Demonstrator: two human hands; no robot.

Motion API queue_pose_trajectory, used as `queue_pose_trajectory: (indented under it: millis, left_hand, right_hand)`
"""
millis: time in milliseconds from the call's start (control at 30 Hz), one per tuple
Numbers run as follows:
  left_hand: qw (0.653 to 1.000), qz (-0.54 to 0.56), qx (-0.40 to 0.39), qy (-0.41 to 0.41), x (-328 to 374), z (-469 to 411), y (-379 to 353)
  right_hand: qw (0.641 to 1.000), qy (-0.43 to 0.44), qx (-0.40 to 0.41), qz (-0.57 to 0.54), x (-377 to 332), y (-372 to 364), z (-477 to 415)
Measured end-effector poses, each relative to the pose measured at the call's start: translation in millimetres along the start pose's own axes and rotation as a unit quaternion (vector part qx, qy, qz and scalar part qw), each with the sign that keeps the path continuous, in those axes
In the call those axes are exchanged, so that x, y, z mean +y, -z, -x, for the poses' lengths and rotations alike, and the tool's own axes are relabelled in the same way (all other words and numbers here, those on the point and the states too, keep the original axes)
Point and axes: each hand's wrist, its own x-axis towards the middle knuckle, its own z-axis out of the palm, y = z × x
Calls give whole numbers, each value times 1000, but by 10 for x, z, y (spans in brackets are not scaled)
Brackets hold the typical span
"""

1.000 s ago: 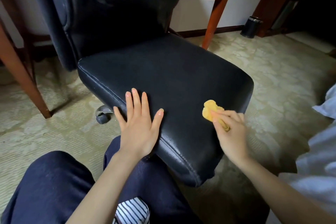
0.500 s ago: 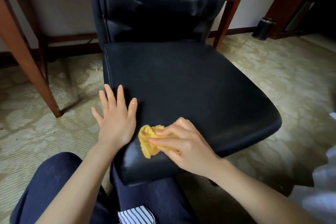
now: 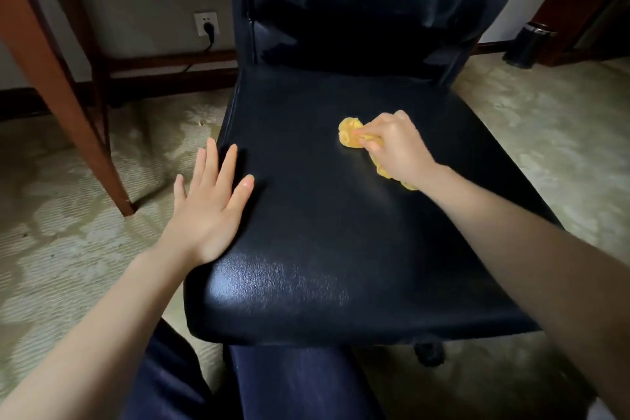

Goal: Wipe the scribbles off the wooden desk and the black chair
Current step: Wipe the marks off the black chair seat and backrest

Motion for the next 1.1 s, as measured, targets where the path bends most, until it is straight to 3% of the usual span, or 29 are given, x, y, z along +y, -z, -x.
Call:
queue_pose_trajectory:
  millis: [233, 567, 800, 933, 1000, 1100]
  left_hand:
    - [996, -67, -54, -10, 54, -268, 102]
    - [996, -74, -47, -1, 38, -1147, 117]
    - [1000, -1, -13, 0, -51, -1174, 4]
    - [1000, 5, -7, 0, -83, -1177, -17]
    - [1000, 3, -4, -3, -85, -1176, -27]
    - [1000, -2, -6, -5, -85, -1169, -17]
  right_hand:
    - [967, -253, 37, -12, 266, 12, -502]
    - [906, -413, 86, -28, 480, -133, -1082]
    - [954, -299, 27, -19, 448, -399, -1523]
    - [995, -97, -3, -30, 305, -484, -1428]
    - [999, 11, -15, -42, 166, -416, -1247]
    - [994, 71, -47, -75, -125, -308, -881]
